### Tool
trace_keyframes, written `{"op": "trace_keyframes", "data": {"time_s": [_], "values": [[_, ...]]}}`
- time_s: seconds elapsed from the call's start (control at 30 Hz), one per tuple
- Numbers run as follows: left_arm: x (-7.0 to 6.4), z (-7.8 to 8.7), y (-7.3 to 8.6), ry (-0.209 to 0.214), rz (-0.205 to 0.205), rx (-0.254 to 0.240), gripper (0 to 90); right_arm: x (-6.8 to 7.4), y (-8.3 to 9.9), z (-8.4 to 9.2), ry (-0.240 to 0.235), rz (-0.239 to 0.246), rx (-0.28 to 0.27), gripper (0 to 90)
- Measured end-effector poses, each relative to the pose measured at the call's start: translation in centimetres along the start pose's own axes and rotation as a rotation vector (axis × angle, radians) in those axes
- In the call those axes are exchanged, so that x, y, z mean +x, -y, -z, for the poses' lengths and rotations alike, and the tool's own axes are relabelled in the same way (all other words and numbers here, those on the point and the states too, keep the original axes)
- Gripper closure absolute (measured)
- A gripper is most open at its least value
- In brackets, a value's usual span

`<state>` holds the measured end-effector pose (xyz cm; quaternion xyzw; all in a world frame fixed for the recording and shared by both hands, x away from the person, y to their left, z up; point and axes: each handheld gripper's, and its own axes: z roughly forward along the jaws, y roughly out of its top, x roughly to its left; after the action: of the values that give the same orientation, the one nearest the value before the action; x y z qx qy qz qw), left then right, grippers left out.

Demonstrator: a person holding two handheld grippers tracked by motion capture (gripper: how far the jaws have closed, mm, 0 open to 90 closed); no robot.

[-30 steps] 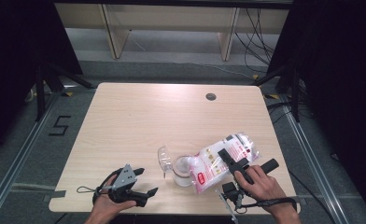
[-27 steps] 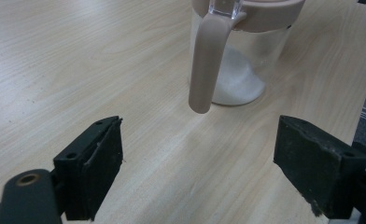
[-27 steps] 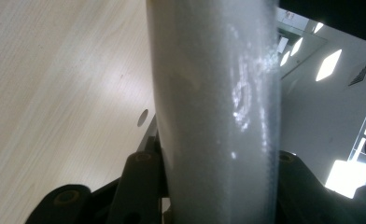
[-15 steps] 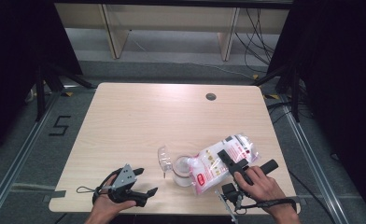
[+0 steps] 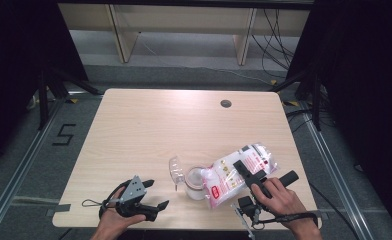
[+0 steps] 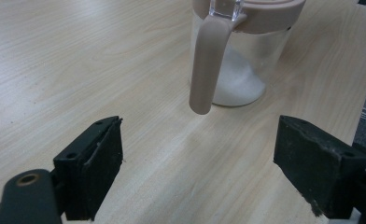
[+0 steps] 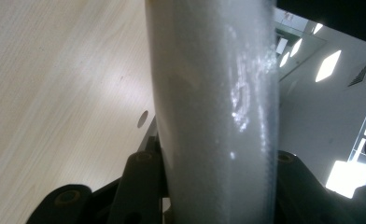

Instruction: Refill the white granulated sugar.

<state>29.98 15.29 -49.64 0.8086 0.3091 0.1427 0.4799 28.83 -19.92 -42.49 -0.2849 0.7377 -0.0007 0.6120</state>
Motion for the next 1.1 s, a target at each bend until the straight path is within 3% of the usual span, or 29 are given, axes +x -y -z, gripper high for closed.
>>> {"op": "trace_keyframes", "data": {"time_s": [0.37, 0.43, 0.5, 0.77, 0.87, 1.03, 1.07, 1.1], "values": [[-0.02, 0.04, -0.01, 0.003, 0.008, 0.004, 15.3, 0.0, -0.1, -0.03, -0.007, 0.001, -0.004, 69.1], [-0.02, 0.04, -0.01, 0.003, 0.009, 0.003, 15.3, -0.12, -0.03, -0.09, 0.009, 0.028, -0.012, 69.1], [0.02, 0.06, -0.03, 0.003, -0.003, 0.008, 15.3, -0.04, -0.07, -0.02, 0.006, 0.001, -0.004, 69.2], [0.0, 0.03, 0.02, 0.0, 0.002, 0.003, 15.3, -0.07, -0.08, 0.09, -0.005, -0.002, 0.003, 69.2], [0.13, 0.02, -0.04, 0.006, -0.025, -0.001, 15.3, -0.16, -0.08, 0.05, -0.003, 0.015, -0.003, 69.3], [0.12, -0.06, -0.01, 0.009, -0.022, -0.007, 15.3, -0.08, 0.02, 0.06, 0.006, 0.008, -0.006, 69.3], [-0.05, -0.1, 0.06, 0.008, 0.008, -0.009, 15.3, -0.02, 0.05, 0.12, 0.004, -0.003, 0.001, 69.3], [-0.05, -0.06, 0.04, 0.007, 0.007, -0.003, 15.3, -0.1, 0.03, 0.07, 0.005, 0.008, -0.003, 69.3]]}}
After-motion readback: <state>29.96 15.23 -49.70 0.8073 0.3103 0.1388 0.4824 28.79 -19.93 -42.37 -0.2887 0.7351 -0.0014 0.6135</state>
